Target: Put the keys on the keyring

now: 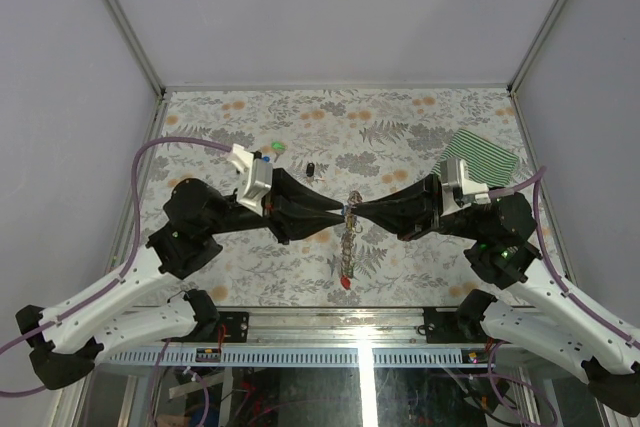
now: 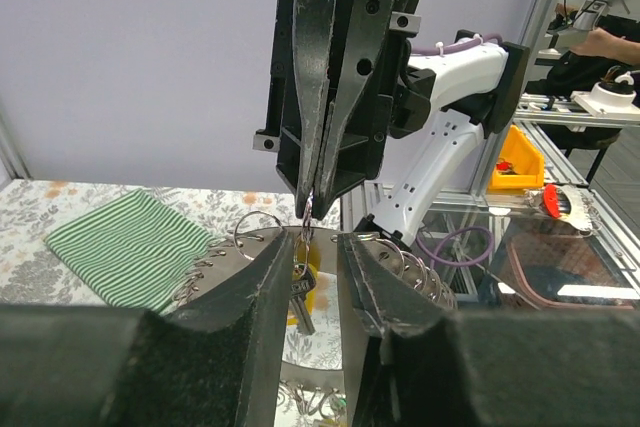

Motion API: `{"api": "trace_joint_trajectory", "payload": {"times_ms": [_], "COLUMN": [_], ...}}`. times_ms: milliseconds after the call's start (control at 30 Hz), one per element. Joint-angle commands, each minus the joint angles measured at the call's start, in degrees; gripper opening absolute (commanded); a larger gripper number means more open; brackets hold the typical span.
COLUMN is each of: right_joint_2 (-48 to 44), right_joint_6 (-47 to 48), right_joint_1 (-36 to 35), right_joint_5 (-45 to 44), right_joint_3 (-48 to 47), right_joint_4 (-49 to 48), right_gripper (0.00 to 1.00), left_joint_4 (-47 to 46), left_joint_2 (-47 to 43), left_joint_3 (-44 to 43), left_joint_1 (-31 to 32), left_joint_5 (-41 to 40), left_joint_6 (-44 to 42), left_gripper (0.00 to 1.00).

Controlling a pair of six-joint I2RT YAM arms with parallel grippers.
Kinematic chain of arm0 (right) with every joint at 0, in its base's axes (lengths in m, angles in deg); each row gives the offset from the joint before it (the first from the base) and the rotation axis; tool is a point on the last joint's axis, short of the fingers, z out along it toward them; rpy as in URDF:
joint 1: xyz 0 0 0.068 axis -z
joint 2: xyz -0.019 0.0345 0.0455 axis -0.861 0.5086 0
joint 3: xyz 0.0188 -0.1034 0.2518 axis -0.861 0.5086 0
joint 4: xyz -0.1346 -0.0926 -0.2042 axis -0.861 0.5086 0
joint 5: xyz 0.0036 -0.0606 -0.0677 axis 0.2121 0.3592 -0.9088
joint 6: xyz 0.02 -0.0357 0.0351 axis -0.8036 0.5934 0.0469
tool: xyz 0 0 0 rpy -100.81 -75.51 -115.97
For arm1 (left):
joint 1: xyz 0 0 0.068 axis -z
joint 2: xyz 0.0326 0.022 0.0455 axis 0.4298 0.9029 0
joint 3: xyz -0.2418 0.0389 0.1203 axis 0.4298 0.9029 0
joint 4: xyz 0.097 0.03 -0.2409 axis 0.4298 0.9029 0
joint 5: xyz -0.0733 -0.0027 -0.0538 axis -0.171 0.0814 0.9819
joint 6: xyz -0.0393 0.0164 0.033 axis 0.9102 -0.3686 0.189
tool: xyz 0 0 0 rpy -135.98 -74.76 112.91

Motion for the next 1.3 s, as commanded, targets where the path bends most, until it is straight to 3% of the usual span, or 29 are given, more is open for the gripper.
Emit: {"api": "trace_joint_trajectory", "payload": {"times_ms": [0, 567, 667, 800, 900, 967, 1100, 1267], "right_joint_2": [-0.62, -0.10, 0.07, 0.17, -0.05, -0.43, -1.93, -3.96], "right_joint_6": [0.74, 0.37, 0.20, 0.26, 0.64, 1.52, 6.19, 11.04], "right_joint_1": [-0.10, -0.14, -0.15, -0.10, -0.11, -0.14, -0.13, -0.15], "right_joint_5": [0.73, 1.38, 1.57, 1.52, 1.40, 1.12, -0.46, -4.18], "right_joint_3": [-3.59, -3.75, -3.76, -3.58, -3.53, -3.94, -5.81, -8.00], "right_joint_4": [-4.78, -5.31, -5.32, -5.31, -4.78, -3.39, 3.63, 13.81], "right_gripper": [0.00, 0.00, 0.00, 0.00, 0.00, 0.03, 0.23, 0.30], "left_joint_4": [-4.63, -4.58, -4.74, -4.68, -3.27, 0.16, 13.29, 32.66], "left_joint_2": [0.64, 2.74, 2.90, 2.97, 2.94, 2.99, 3.79, 6.60], "left_joint_3": [-0.23, -0.46, -0.53, -0.94, -1.58, -2.87, -8.50, -18.19], "left_joint_1": [0.15, 0.15, 0.12, 0.07, 0.07, 0.13, 0.07, 0.09], "left_joint_5": [1.33, 2.58, 2.57, 2.72, 2.87, 2.84, 2.53, 0.20], "left_joint_6": [1.34, 1.36, 1.36, 1.27, 0.68, -0.79, -6.84, -16.11], "left_gripper": [0.26, 0.24, 0.17, 0.01, 0.00, 0.00, 0.00, 0.00]}}
